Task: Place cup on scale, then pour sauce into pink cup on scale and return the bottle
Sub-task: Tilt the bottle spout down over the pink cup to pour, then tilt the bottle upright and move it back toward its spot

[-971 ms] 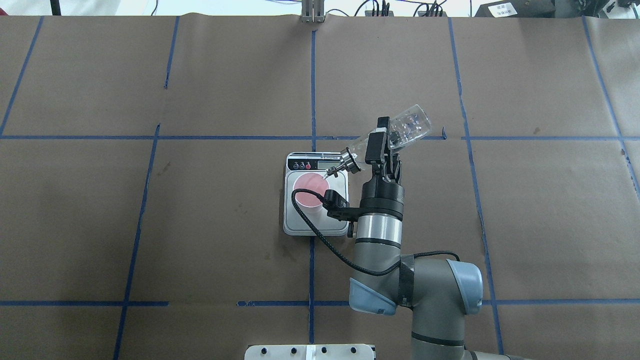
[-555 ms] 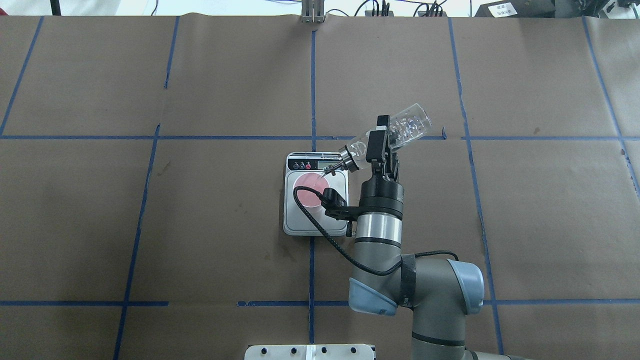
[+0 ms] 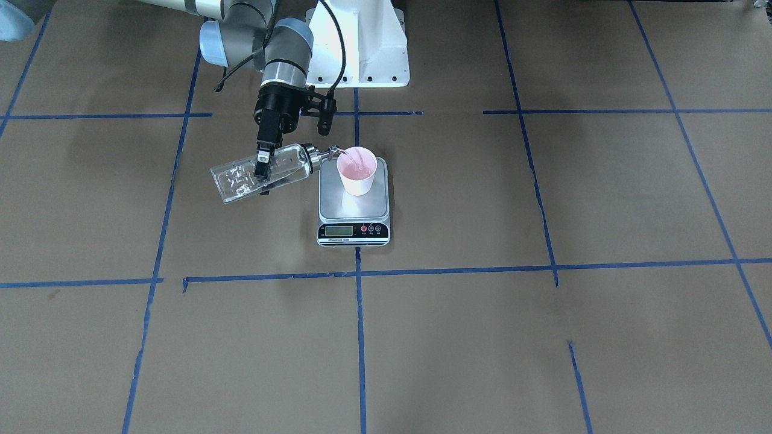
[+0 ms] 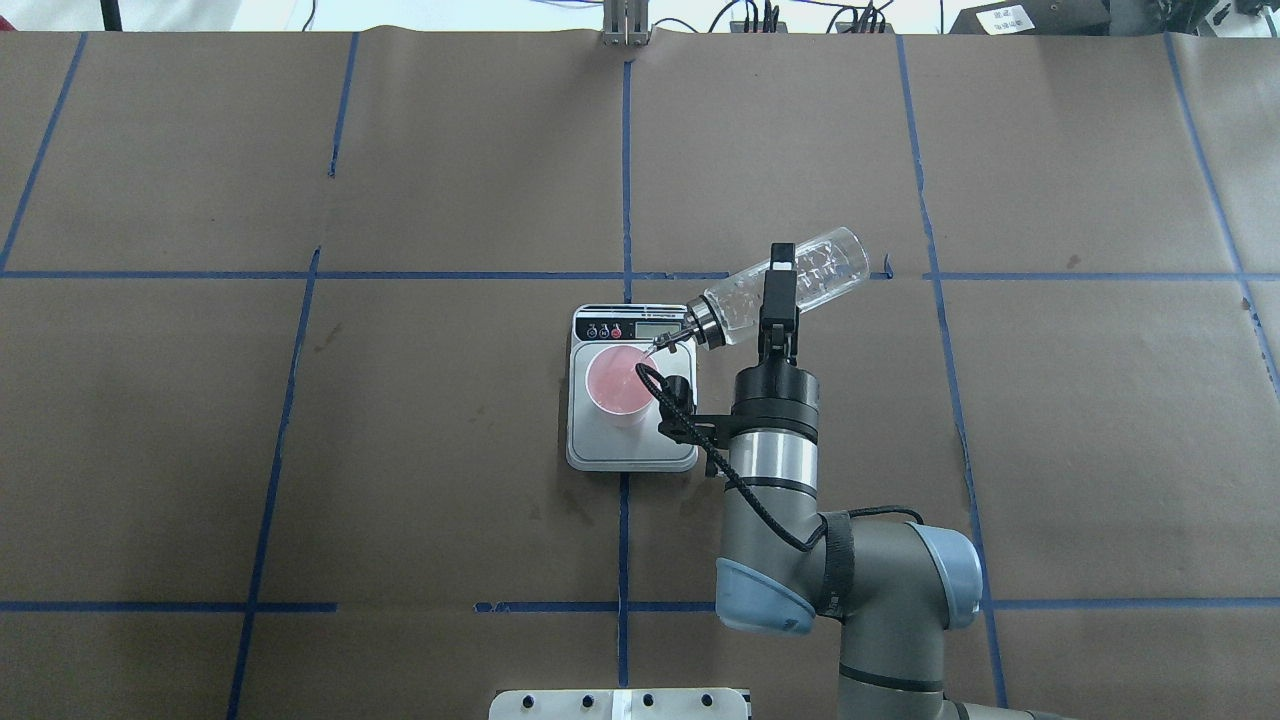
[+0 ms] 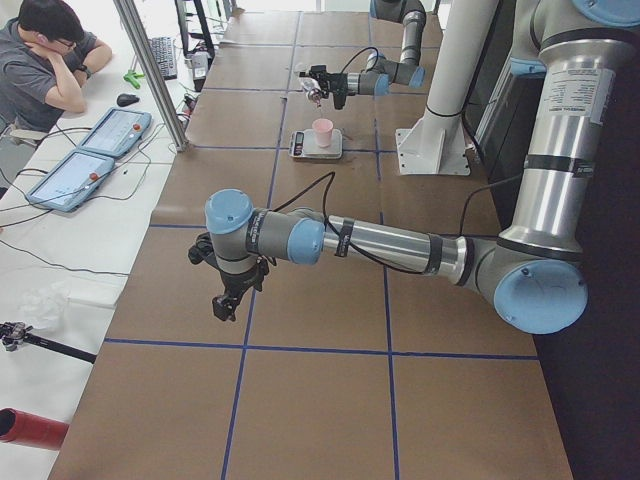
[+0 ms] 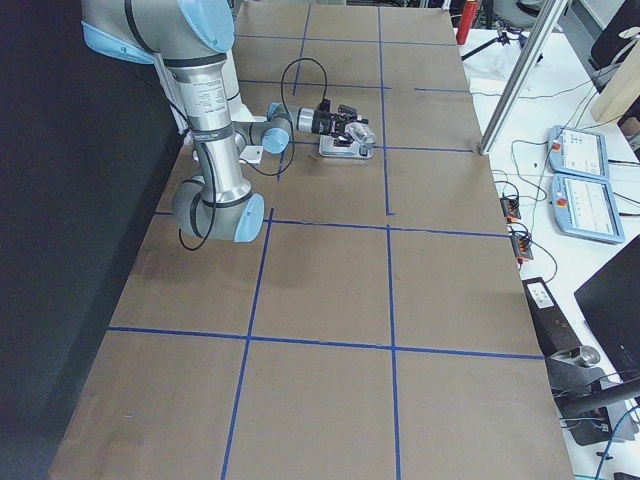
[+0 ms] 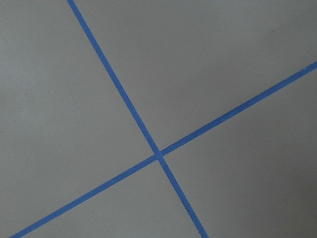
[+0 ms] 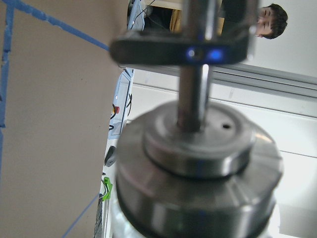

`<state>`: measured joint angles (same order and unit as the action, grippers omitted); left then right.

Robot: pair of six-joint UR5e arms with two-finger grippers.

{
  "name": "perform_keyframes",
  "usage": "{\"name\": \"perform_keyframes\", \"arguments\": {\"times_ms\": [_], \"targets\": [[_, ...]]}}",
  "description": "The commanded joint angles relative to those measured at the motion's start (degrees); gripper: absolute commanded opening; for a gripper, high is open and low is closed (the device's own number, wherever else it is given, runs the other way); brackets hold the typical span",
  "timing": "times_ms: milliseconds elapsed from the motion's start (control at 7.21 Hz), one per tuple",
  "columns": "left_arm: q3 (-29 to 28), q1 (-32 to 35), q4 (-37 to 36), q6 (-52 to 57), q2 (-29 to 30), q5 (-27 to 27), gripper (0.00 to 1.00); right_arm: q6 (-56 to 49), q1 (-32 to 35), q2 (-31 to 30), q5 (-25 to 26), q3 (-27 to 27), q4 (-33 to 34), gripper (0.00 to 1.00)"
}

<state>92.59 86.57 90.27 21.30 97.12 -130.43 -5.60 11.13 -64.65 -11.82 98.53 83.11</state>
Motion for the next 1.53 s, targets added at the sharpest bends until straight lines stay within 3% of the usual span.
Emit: {"name": "perform_keyframes", "arguments": {"times_ms": [0, 416, 833, 1110, 1249, 1388], "targets": [[0.04, 0.00, -0.09, -0.03, 0.00, 0.00, 1.00, 10.03, -0.41, -0.04, -2.32, 0.08, -0.40, 0.00], [-0.04, -0.08, 0.00, -0.03, 0.00, 0.00, 1.00, 27.52, -1.37, 0.05, -6.80, 1.66, -0.49, 0.00], [0.04, 0.00, -0.18, -0.03, 0.00, -0.09, 1.00, 38.26, -1.20, -0.12, -14.60, 12.79, -0.49, 0.00], [0.13, 0.00, -0.18, -0.03, 0.00, -0.09, 1.00, 42.91, 0.81, -0.30, -17.51, 14.58, -0.41, 0.00], [0.13, 0.00, -0.18, -0.03, 0.00, -0.09, 1.00, 56.00, 3.17, -0.39, -24.23, 16.24, -0.41, 0.00], [0.39, 0.00, -0.18, -0.03, 0.00, -0.09, 1.00, 60.92, 4.85, -0.74, -27.87, 18.26, -0.41, 0.00]]}}
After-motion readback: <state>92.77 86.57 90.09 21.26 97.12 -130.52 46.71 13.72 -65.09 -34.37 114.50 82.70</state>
